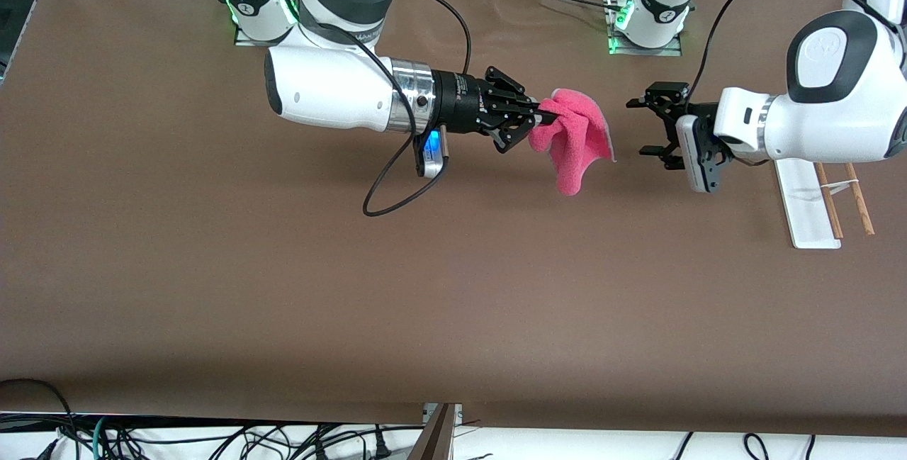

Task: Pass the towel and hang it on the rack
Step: 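Lift the towel with the right gripper while the left gripper approaches, then close the left gripper on the hanging towel beside the right gripper, then open the right gripper while the left gripper pulls the towel away, then drape the towel over the wooden rack with the left gripper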

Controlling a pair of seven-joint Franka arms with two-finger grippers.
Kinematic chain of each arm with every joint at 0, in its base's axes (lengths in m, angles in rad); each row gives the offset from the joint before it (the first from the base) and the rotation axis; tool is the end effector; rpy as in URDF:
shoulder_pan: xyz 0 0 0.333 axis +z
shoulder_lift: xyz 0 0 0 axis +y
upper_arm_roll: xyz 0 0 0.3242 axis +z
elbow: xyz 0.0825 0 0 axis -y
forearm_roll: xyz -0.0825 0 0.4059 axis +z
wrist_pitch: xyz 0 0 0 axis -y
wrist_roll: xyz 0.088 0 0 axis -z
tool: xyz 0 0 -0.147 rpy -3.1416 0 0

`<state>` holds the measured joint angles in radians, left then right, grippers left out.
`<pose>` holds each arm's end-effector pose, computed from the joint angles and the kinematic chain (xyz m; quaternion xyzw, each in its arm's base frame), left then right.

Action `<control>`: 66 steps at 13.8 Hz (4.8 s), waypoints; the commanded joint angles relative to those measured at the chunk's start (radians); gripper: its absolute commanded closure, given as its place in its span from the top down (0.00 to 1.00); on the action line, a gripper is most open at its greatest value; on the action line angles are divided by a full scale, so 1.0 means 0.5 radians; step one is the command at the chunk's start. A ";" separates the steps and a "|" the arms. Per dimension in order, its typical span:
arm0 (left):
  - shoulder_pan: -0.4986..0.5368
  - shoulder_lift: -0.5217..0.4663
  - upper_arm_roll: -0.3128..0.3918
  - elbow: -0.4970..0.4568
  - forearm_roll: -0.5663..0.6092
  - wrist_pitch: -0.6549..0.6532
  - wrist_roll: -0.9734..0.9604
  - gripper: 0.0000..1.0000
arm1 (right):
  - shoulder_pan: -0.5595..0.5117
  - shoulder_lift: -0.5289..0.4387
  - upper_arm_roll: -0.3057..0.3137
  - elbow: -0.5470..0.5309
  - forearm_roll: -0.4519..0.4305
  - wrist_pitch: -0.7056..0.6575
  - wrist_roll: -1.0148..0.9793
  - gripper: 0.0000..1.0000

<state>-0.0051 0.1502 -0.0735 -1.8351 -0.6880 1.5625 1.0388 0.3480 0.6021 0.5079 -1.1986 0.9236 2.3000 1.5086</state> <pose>0.5593 -0.1368 0.4151 0.8146 -0.4299 -0.0203 0.3888 0.5848 0.5573 0.5278 -0.6629 0.4954 0.3801 0.4131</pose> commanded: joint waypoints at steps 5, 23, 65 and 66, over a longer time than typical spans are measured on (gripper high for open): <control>-0.020 0.169 -0.049 -0.014 -0.418 0.173 0.999 0.95 | 0.007 0.011 0.000 0.044 0.009 0.011 0.038 0.05; 0.108 0.295 -0.102 -0.017 -0.830 0.081 1.582 0.81 | 0.037 0.011 -0.010 0.044 0.000 0.082 0.035 0.05; 1.354 0.834 0.242 0.958 1.324 0.197 1.518 0.00 | -0.267 -1.054 -1.160 -0.701 -1.890 -1.575 -2.793 0.99; 1.378 0.893 0.245 0.958 1.324 0.258 1.521 0.00 | -0.236 -1.060 -1.206 -0.726 -1.890 -1.566 -2.799 0.99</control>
<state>0.6692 0.5222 0.0473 -1.3934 -0.0501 1.6487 1.7944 0.1947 0.1087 -0.0539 -1.5083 -0.0010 1.5091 0.1377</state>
